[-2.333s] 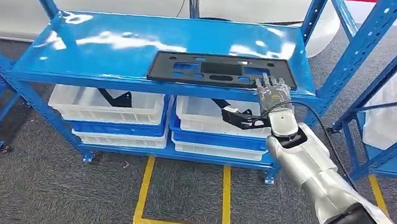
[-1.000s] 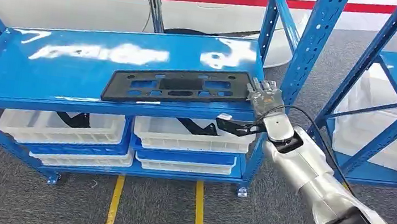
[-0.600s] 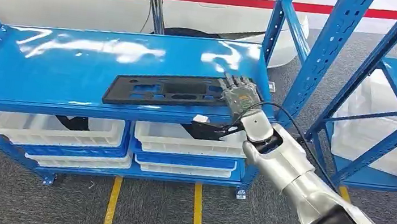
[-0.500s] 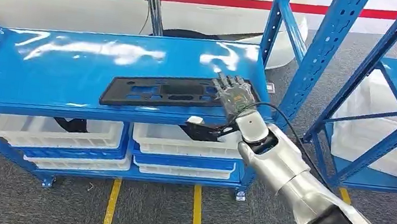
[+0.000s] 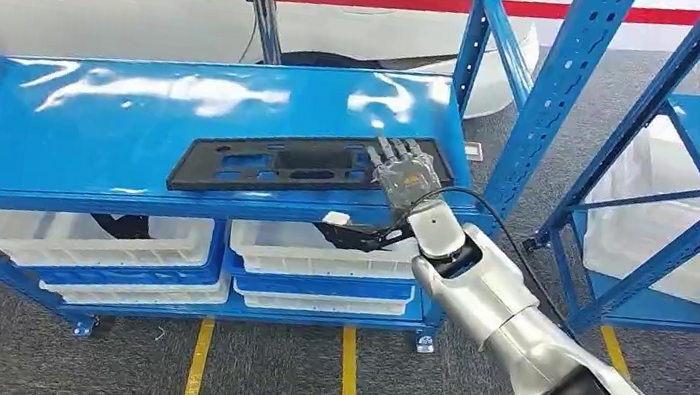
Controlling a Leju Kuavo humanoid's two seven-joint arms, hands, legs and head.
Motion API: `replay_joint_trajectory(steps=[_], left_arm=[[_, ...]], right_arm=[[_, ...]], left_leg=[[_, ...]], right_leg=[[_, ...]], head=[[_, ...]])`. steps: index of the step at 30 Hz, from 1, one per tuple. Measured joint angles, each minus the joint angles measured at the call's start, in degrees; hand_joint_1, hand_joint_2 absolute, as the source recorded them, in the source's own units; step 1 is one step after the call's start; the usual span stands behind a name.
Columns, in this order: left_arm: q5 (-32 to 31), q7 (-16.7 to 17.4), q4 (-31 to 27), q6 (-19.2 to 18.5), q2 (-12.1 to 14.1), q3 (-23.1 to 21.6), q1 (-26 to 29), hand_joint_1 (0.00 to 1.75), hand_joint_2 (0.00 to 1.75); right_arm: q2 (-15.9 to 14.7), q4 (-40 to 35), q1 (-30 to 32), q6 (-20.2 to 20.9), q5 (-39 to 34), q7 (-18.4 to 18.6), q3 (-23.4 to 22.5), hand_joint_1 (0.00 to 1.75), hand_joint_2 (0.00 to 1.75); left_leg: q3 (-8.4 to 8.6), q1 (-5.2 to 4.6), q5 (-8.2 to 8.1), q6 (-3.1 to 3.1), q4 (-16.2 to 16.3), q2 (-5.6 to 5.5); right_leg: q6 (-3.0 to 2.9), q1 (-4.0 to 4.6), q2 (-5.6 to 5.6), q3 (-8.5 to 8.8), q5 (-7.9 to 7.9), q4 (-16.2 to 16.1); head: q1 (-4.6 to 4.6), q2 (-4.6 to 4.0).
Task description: Take the parts from the cabinet and place them on the table.
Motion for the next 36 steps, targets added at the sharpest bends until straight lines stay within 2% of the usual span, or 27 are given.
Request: replay_joint_trajectory(steps=[3, 4, 5, 6, 7, 8, 9, 10, 11, 12, 13, 14, 15, 18, 20, 21, 23, 24, 25, 26, 27, 29, 30, 33, 34, 35, 36], left_arm=[[0.0, 0.0, 0.0, 0.1, 0.0, 0.0, 0.1, 0.0, 0.0], [0.0, 0.0, 0.0, 0.1, 0.0, 0.0, 0.1, 0.0, 0.0], [0.0, -0.1, 0.0, 0.2, 0.0, 0.0, 0.1, 0.0, 0.0], [0.0, -0.1, 0.0, 0.2, -0.1, 0.0, 0.0, 0.0, 0.0], [0.0, -0.2, 0.0, 0.2, -0.1, 0.0, 0.0, 0.0, 0.0], [0.0, -0.2, 0.0, 0.2, -0.1, 0.0, 0.0, 0.0, 0.0], [0.0, -0.3, 0.0, 0.2, -0.1, 0.0, 0.1, 0.0, 0.0], [0.0, -0.3, 0.0, 0.2, -0.1, 0.0, 0.1, 0.0, 0.0], [0.0, -0.3, 0.0, 0.1, -0.1, 0.0, 0.2, 0.0, 0.0], [0.0, -0.3, 0.0, 0.2, -0.1, 0.0, 0.2, 0.0, 0.0], [-0.1, -0.3, 0.0, 0.1, -0.1, 0.0, 0.1, 0.0, 0.0], [-0.1, -0.3, 0.0, 0.1, -0.1, 0.0, 0.1, 0.0, 0.0], [-0.1, -0.4, 0.0, 0.2, -0.1, 0.0, 0.1, 0.0, 0.0], [-0.1, -0.4, 0.0, 0.1, -0.1, 0.0, 0.1, 0.0, 0.0], [-0.1, -0.5, 0.0, 0.1, 0.0, 0.0, 0.1, 0.0, 0.0], [-0.1, -0.5, 0.0, 0.1, 0.0, 0.0, 0.1, 0.0, 0.0], [-0.2, -0.5, 0.0, 0.1, 0.0, 0.0, 0.1, 0.0, 0.0], [-0.2, -0.5, 0.0, 0.1, 0.0, 0.0, 0.1, 0.0, 0.0], [-0.3, -0.5, 0.0, 0.1, 0.0, 0.0, 0.2, 0.0, 0.0], [-0.3, -0.5, 0.0, 0.1, 0.0, 0.0, 0.2, 0.0, 0.0], [-0.4, -0.5, 0.0, 0.1, 0.0, 0.1, 0.2, 0.0, 0.0], [-0.4, -0.6, 0.0, 0.1, 0.0, 0.1, 0.1, 0.0, 0.0], [-0.4, -0.6, 0.0, 0.1, 0.1, 0.1, 0.0, 0.0, 0.0], [-0.4, -0.6, 0.0, 0.1, 0.1, 0.1, 0.2, 0.0, 0.0], [-0.4, -0.6, 0.0, 0.1, 0.1, 0.1, 0.2, 0.0, 0.0], [-0.4, -0.7, 0.0, 0.2, 0.1, 0.1, 0.2, 0.0, 0.0], [-0.4, -0.7, 0.0, 0.2, 0.1, 0.1, 0.1, 0.0, 0.0]], right_arm=[[0.0, 0.0, 0.2, 0.3, 0.0, 0.0, 0.0, 0.0, 1.75], [0.0, 0.0, 0.2, 0.3, 0.0, 0.0, 0.0, 0.0, 1.75], [-0.2, 0.0, 0.2, 0.3, 0.0, 0.0, 0.0, 0.0, 1.75], [-0.2, 0.0, 0.2, 0.3, 0.0, 0.0, 0.0, 0.0, 1.75], [-0.3, 0.0, 0.2, 0.3, 0.0, 0.0, 0.0, 0.0, 1.75], [-0.5, 0.0, 0.4, 0.3, 0.0, 0.0, 0.0, 0.0, 1.75], [-0.7, 0.0, 0.5, 0.3, 0.0, 0.0, 0.0, 0.0, 1.75], [-0.9, 0.0, 0.8, 0.3, 0.0, 0.0, 0.0, 0.0, 1.75], [-1.0, 0.0, 0.9, 0.4, 0.0, 0.0, 0.0, 0.0, 1.75], [-1.1, 0.0, 1.0, 0.3, 0.0, 0.0, 0.0, 0.0, 1.75], [-1.2, 0.0, 0.9, 0.3, 0.0, 0.0, 0.0, 0.0, 1.75], [-1.2, -0.1, 0.8, 0.3, -0.1, 0.1, 0.0, 0.0, 1.75], [-1.4, -0.2, 0.7, 0.3, -0.3, 0.3, 0.0, 0.0, 1.75], [-2.1, -0.3, 0.7, 0.3, -0.4, 0.6, 0.0, 0.0, 1.75], [-2.4, -0.4, 0.6, 0.3, -0.4, 0.8, 0.0, 0.0, 1.75], [-2.5, -0.5, 0.6, 0.3, -0.5, 1.0, 0.0, 0.0, 1.75], [-2.8, -0.7, 0.6, 0.3, -0.5, 1.1, 0.0, 0.0, 1.75], [-3.0, -0.7, 0.7, 0.3, -0.6, 1.1, 0.0, 0.0, 1.75], [-3.3, -0.7, 0.8, 0.3, -0.7, 1.1, 0.0, 0.0, 1.75], [-3.4, -0.7, 0.8, 0.3, -0.7, 1.1, 0.0, 0.07, 1.75], [-3.5, -0.9, 0.7, 0.3, -0.9, 1.3, -0.1, 1.75, 1.75], [-3.7, -1.2, 0.7, 0.3, -1.0, 1.7, -0.2, 1.75, 1.75], [-3.9, -1.5, 0.6, 0.3, -1.1, 1.8, -0.2, 1.75, 1.75], [-4.5, -2.1, 0.7, 0.6, -1.5, 2.3, -0.2, 1.75, 1.75], [-4.8, -2.3, 0.7, 0.8, -1.5, 2.4, -0.2, 1.75, 1.75], [-5.1, -2.6, 0.7, 0.9, -1.6, 2.6, -0.4, 1.75, 1.75], [-5.2, -2.8, 0.6, 1.0, -1.6, 2.6, -0.5, 1.75, 1.75]], left_leg=[[-0.3, -0.44, 0.01, 0.64, 0.2, 0.02], [0.12, -0.23, 0.4, 1.16, -0.6, 0.04], [0.52, -0.05, 0.61, 1.51, -0.9, 0.08], [0.61, 0.0, 0.55, 1.92, -1.0, 0.15], [0.71, -0.15, 0.45, 2.39, -1.0, 0.17], [0.75, -0.26, 0.36, 2.53, -1.0, 0.17], [0.75, -0.38, 0.31, 2.61, -0.9, 0.14], [0.82, -0.46, 0.27, 2.67, -0.9, 0.11], [0.92, -0.49, 0.2, 2.69, -0.9, 0.07], [1.02, -0.49, 0.09, 2.64, -0.8, 0.05], [1.15, -0.47, -0.15, 2.46, -0.6, 0.05], [1.23, -0.45, -0.51, 2.19, -0.3, 0.05], [0.92, -1.18, -1.12, 1.69, 0.6, 0.05], [0.92, -0.93, -1.19, 1.45, 0.5, 0.1], [0.49, -0.69, -2.2, 0.97, 1.4, 0.07], [-0.56, -0.58, -3.8, 0.45, 3.8, 0.16], [-4.97, 0.04, -8.01, -0.4, 13.5, 0.17], [-7.07, 0.17, -9.13, -0.62, 17.6, 0.17], [-8.13, 0.24, -9.02, -0.68, 19.2, 0.16], [-7.8, 0.29, -7.73, -0.66, 18.0, 0.16], [-6.04, 0.29, -5.28, -0.54, 13.9, 0.16], [-1.06, 0.14, -0.3, 0.22, 3.0, 0.14], [0.18, -0.14, -0.82, 0.48, 0.6, 0.11], [0.1, -0.73, -0.73, 0.98, 0.7, 0.12], [0.24, -0.74, -0.43, 1.37, 0.2, 0.11], [0.8, -0.07, 0.16, 1.83, -0.6, 0.21], [0.96, -0.19, 0.26, 2.25, -0.9, 0.18]], right_leg=[[1.12, -0.29, 0.1, 0.17, 0.18, -0.5], [1.71, -0.03, 0.17, 0.31, 0.06, -0.6], [1.72, -0.3, -0.16, 0.08, -0.69, 0.4], [1.57, 0.06, -0.21, -1.19, -2.48, 3.1], [1.49, 0.04, -0.21, -3.38, -4.77, 7.8], [1.46, 0.16, -0.2, -6.1, -6.92, 13.2], [1.48, 0.23, -0.2, -8.11, -7.95, 16.9], [1.46, 0.24, -0.21, -9.09, -7.81, 18.4], [1.4, 0.24, -0.21, -8.8, -6.58, 17.3], [1.31, 0.23, -0.22, -7.4, -4.37, 14.0], [1.23, 0.21, -0.3, -4.94, -1.45, 8.6], [1.19, 0.16, -0.52, -2.46, 0.77, 3.6], [1.2, 0.24, -0.61, -0.94, 0.82, 0.5], [0.45, 0.53, -0.34, -1.21, 0.54, 0.8], [-0.01, 0.01, -0.27, -1.12, 0.73, 0.6], [-0.26, -0.08, -0.29, -1.12, 0.75, 0.6], [-0.45, -0.07, -0.23, -1.15, 0.71, 0.6], [-0.47, -0.06, -0.23, -1.15, 0.68, 0.6], [-0.47, -0.06, -0.23, -1.15, 0.67, 0.6], [-0.46, -0.06, -0.21, -1.1, 0.66, 0.6], [-0.44, -0.06, -0.1, -1.02, 0.65, 0.6], [-0.35, -0.06, -0.01, -0.77, 0.59, 0.5], [-0.26, 0.07, 0.02, -0.87, 0.58, 0.5], [0.71, -0.08, 0.03, -0.86, 0.76, 0.2], [1.13, -0.05, 0.02, -0.73, 0.86, 0.0], [1.4, -0.16, -0.19, -0.85, 0.27, 0.7], [1.37, 0.2, -0.3, -1.72, -1.28, 2.9]], head=[[0.0, 0.0], [0.02, 0.0], [0.0, -0.02], [0.04, 0.0], [0.02, 0.0], [0.02, 0.0], [0.04, 0.0], [0.02, 0.0], [0.04, 0.0], [0.02, 0.0], [0.04, 0.0], [0.04, 0.0], [0.02, 0.0], [-0.02, 0.0], [-0.02, 0.0], [-0.07, 0.0], [-0.04, 0.0], [-0.04, 0.0], [-0.04, 0.0], [-0.04, 0.0], [-0.04, 0.0], [-0.04, 0.0], [-0.04, 0.0], [-0.04, 0.0], [-0.04, 0.0], [-0.02, 0.0], [0.0, 0.0]])
